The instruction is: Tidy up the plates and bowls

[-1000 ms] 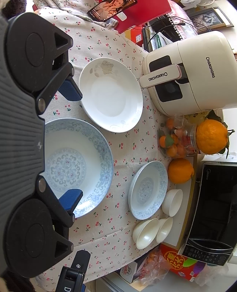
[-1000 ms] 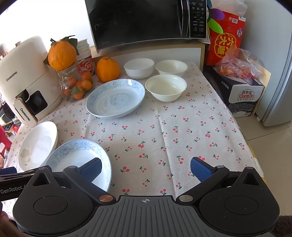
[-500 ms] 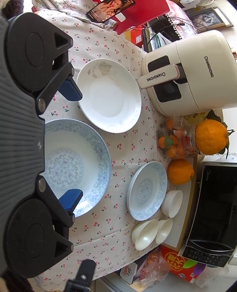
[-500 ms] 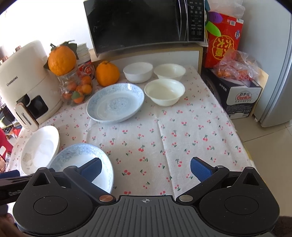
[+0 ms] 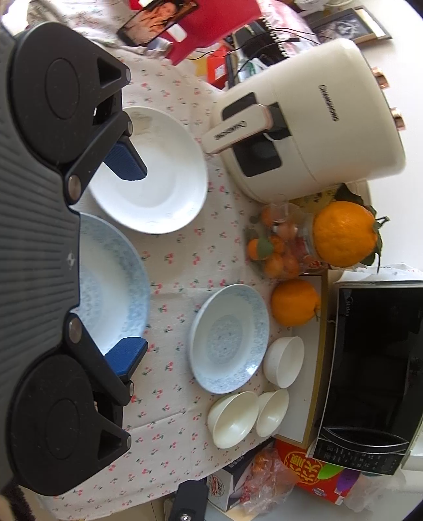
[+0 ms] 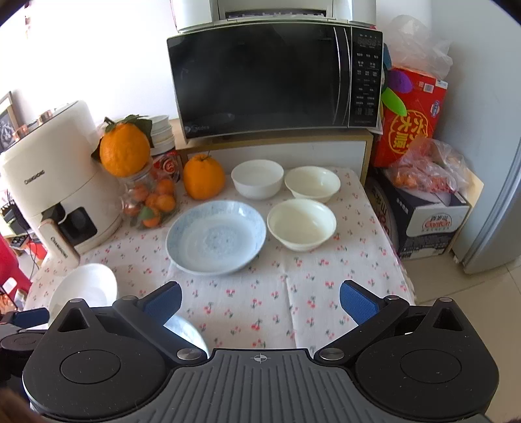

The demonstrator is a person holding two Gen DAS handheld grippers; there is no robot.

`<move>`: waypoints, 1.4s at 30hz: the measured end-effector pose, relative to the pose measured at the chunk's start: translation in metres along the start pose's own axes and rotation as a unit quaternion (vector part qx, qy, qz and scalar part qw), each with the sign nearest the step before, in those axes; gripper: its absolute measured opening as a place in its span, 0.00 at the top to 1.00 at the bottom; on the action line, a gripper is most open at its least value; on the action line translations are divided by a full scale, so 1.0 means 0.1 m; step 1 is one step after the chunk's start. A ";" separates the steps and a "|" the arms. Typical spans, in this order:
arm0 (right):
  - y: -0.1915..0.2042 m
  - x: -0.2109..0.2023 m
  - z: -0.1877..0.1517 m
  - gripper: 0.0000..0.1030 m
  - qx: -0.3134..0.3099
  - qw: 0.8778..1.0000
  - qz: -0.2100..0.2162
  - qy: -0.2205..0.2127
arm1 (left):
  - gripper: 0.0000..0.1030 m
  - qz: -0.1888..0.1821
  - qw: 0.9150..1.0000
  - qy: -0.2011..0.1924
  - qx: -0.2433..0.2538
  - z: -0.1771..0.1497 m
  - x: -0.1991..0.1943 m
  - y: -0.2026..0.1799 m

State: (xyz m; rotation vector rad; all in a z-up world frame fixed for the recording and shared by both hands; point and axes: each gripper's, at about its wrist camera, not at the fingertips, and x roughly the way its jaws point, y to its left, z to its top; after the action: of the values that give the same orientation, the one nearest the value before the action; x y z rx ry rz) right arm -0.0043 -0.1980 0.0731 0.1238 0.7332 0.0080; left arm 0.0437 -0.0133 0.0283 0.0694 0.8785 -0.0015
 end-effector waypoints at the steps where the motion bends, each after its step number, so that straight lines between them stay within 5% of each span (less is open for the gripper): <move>1: -0.01 0.04 0.03 0.00 -0.001 1.000 0.008 -0.002 | 0.00 0.001 1.000 -0.001 0.002 0.03 0.02 0.00; 16: -0.20 1.05 0.17 0.00 0.019 0.998 0.056 0.015 | 0.00 -0.004 1.000 -0.026 0.007 0.33 0.71 0.01; 22: -0.27 1.51 0.08 0.00 0.026 0.995 0.071 0.061 | 0.00 -0.088 0.996 0.018 -0.021 0.43 1.09 0.07; 28: -0.46 1.87 0.12 0.00 0.114 0.984 0.090 0.102 | 0.02 -0.143 0.988 0.035 -0.053 0.52 1.35 0.11; 37: -0.59 2.24 0.13 0.02 0.181 0.969 0.134 0.103 | 0.27 -0.196 0.974 0.026 -0.109 0.61 1.68 0.17; 42: -0.53 2.40 0.11 0.14 0.180 0.968 0.152 0.092 | 0.49 -0.197 0.973 0.012 -0.120 0.62 1.82 0.19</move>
State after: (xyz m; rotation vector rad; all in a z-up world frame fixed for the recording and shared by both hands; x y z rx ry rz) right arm 0.1797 -0.2396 -0.0852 0.5887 0.8908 0.1810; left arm 0.2076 0.0069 -0.0711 -0.3334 0.8985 -0.2656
